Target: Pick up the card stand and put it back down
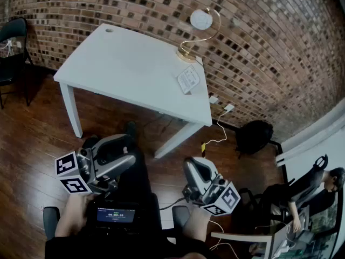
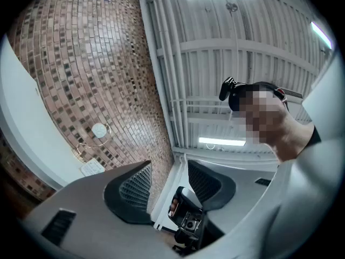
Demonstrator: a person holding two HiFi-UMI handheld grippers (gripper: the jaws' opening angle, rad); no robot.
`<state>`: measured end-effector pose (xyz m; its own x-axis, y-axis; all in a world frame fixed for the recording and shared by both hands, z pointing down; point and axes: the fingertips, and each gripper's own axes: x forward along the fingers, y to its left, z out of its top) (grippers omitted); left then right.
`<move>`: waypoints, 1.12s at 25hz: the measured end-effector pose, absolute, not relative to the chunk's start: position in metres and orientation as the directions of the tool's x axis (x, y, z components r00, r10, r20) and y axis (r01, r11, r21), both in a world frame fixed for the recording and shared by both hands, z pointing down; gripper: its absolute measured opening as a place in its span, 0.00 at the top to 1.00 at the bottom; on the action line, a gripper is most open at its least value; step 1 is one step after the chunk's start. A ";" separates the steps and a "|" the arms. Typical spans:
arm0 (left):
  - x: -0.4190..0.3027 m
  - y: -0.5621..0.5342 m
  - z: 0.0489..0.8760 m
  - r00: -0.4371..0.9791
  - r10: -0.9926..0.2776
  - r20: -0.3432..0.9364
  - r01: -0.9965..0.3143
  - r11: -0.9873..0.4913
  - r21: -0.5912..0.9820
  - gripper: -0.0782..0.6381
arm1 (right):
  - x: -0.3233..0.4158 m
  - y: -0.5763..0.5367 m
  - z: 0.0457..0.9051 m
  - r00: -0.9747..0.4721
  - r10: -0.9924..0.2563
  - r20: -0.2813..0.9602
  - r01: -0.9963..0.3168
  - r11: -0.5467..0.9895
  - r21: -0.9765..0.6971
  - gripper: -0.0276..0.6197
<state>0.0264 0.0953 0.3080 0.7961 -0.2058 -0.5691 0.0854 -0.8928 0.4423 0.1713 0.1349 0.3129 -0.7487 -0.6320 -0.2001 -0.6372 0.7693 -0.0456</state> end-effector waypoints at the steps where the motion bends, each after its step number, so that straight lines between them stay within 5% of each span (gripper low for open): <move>1: 0.027 0.085 0.312 0.797 -0.217 -0.564 0.078 -0.888 0.453 0.60 | 0.175 0.125 0.320 -0.743 -0.642 -0.188 -0.641 0.764 -0.071 0.91; 13: 0.027 -0.032 0.356 0.800 -0.322 -0.506 -0.012 -0.853 0.523 0.60 | 0.196 0.003 0.356 -0.713 -0.688 -0.136 -0.655 0.723 -0.221 0.78; 28: 0.045 -0.089 0.325 0.797 -0.218 -0.563 0.060 -0.899 0.434 0.60 | 0.228 -0.050 0.343 -0.653 -0.741 -0.157 -0.723 0.672 -0.159 0.77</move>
<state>0.0455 -0.0887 0.3251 0.7971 -0.2182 -0.5631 0.0604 -0.8990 0.4338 0.2278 -0.0498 0.3433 -0.6533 -0.7406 -0.1574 -0.7235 0.6719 -0.1586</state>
